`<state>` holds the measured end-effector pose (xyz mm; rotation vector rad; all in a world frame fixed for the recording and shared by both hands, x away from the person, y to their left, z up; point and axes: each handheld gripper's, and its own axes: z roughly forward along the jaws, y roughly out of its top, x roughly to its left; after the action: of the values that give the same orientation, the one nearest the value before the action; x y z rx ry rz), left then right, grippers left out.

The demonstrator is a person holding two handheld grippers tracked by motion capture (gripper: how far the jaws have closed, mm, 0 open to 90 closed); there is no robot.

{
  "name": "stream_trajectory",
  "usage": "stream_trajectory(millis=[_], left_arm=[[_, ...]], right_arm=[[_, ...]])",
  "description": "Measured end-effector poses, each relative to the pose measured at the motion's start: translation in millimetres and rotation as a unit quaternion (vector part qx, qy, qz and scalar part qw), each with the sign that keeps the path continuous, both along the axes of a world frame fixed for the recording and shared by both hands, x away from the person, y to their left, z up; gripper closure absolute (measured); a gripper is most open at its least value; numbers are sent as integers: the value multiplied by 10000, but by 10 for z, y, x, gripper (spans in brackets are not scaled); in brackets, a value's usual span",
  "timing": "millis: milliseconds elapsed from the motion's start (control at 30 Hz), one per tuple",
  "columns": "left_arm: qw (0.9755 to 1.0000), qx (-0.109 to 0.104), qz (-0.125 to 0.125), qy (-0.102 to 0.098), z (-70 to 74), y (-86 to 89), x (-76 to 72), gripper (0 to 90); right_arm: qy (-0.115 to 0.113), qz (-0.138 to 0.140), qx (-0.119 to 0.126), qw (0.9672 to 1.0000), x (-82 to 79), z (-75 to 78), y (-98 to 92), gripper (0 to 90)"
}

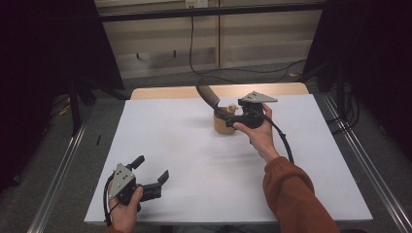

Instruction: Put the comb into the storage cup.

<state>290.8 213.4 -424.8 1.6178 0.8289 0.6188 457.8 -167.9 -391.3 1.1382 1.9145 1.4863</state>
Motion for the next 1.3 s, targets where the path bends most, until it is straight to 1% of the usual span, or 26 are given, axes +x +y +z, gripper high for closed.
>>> stream_trajectory(millis=[100,233,267,367,433,500,567,700,767,800,867,900,1000,1100,1300], left_arm=[[10000,-3,11,-11,4,-1,0,24],[10000,8,-2,-15,2,-6,9,24],[10000,19,3,-10,2,-5,11,24],[10000,-5,30,15,-3,-4,18,24],[10000,-2,51,16,-3,-3,21,24],[10000,-2,61,15,-4,-4,23,24],[10000,-9,89,15,-6,-7,24,24],[9999,5,101,10,-6,4,21,24],[10000,-4,96,1,-4,5,21,24],[10000,2,90,-3,-3,6,20,24],[10000,11,92,-15,-1,3,20,24],[10000,-1,89,-14,0,0,21,24],[10000,-29,79,-18,2,-6,18,24],[10000,-42,62,-26,2,-5,15,24],[9999,-31,96,-22,6,2,14,24]], right_arm=[[10,-64,-24,10000,-19,-11,-27,16],[-4,-181,23,9998,-58,-28,-75,8],[-1,-253,53,9997,-67,-31,-87,3],[57,-362,24,9993,-89,-34,-127,2],[36,-388,14,9992,-106,-34,-146,2],[-32,-429,-23,9991,-130,-28,-163,2],[-44,-447,-9,9990,-157,-19,-177,3],[-186,-519,-57,9985,-216,-23,-212,7],[-221,-583,-42,9980,-240,-32,-230,7],[-273,-653,-58,9975,-258,-40,-241,4],[-308,-755,-107,9966,-287,-51,-259,3],[-332,-786,-76,9963,-305,-55,-266,2],[-395,-813,-95,9959,-348,-56,-276,0],[-407,-769,-31,9962,-395,-54,-280,0],[-546,-755,-74,9956,-493,-37,-293,4]])
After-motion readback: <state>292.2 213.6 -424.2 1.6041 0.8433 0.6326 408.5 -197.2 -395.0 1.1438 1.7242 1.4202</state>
